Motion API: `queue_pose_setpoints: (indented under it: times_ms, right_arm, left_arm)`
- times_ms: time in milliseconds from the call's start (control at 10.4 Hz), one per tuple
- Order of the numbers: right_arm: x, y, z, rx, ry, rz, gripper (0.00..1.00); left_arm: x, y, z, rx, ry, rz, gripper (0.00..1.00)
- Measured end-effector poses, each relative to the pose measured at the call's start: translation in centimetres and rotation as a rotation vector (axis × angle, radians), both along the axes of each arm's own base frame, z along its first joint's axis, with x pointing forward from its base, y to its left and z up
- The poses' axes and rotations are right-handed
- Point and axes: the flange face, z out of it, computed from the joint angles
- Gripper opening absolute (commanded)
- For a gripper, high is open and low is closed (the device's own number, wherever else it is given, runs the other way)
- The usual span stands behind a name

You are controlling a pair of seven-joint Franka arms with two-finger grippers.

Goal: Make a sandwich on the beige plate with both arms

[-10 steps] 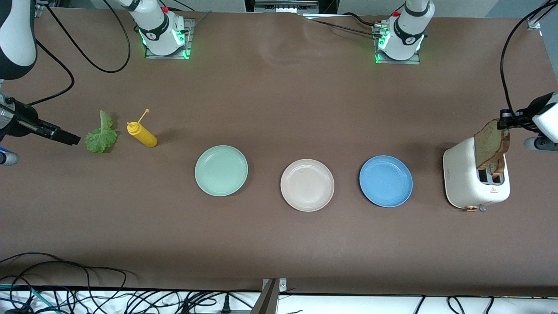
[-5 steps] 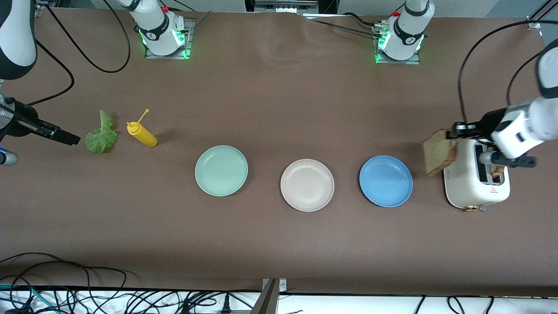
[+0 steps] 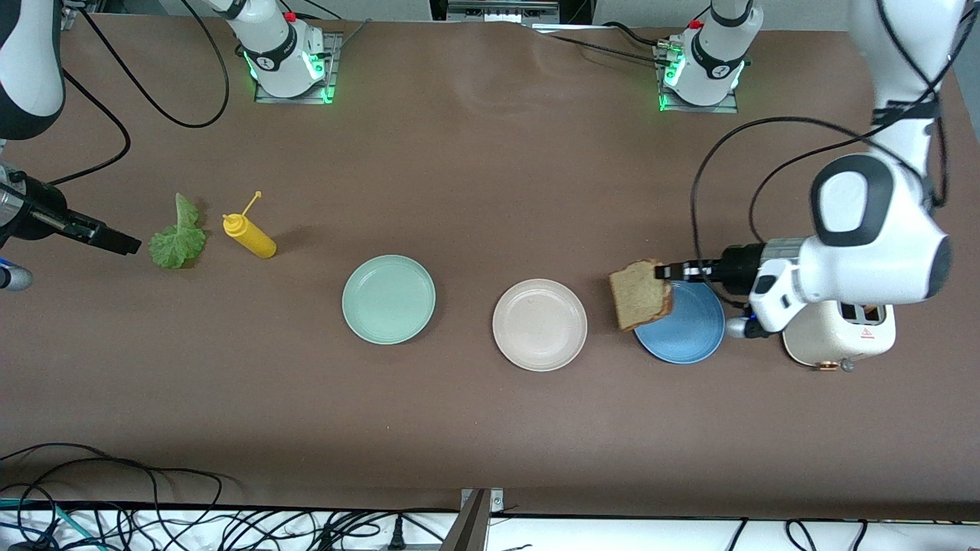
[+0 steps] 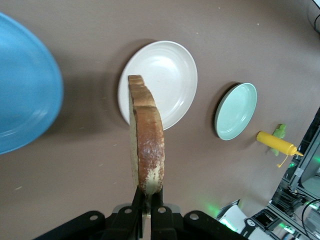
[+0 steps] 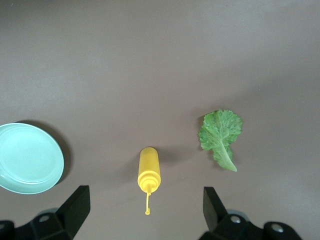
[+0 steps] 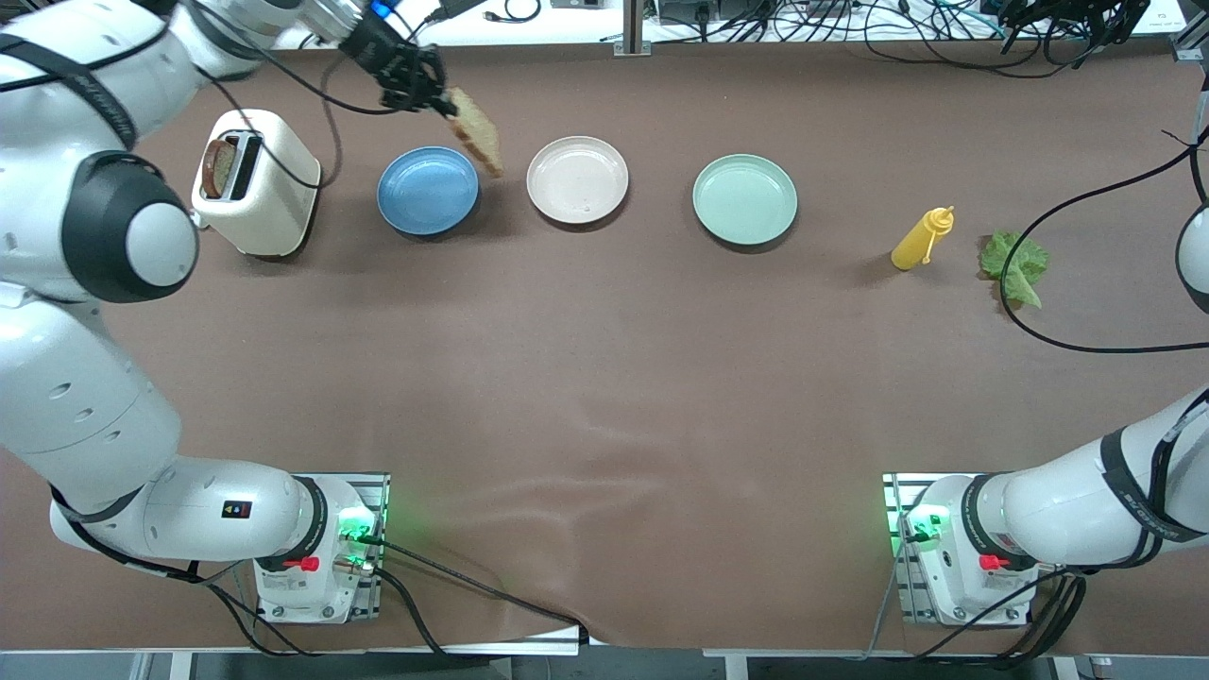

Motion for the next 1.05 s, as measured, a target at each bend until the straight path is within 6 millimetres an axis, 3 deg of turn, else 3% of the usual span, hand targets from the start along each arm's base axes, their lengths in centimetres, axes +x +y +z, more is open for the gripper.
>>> queue_pose_setpoints:
  times_ms: [383,575,767,1054]
  right_arm:
    - [0.0,0.0,0.0,0.0,0.0,0.0,1.0]
    - [0.0,0.0,-0.1,0.0,0.003,0.0,1.0]
    - [-0.1,-0.1,-1.0,0.002,0.022,0.005,1.0]
    - [-0.5,-0.3,-4.2,0.029,0.072,0.154,1.0]
  left_arm:
    - [-0.3,-9.7,-5.5,-0.026,-0.04,0.004,0.0]
    - [-1.2,-13.3,-7.7,-0.016,-0.052,-0.023,0.0]
    - [-1.2,-14.6,-8.3,-0.016,-0.07,-0.028,0.0]
    - [-0.5,-15.3,-8.6,-0.023,-0.093,-0.036,0.0]
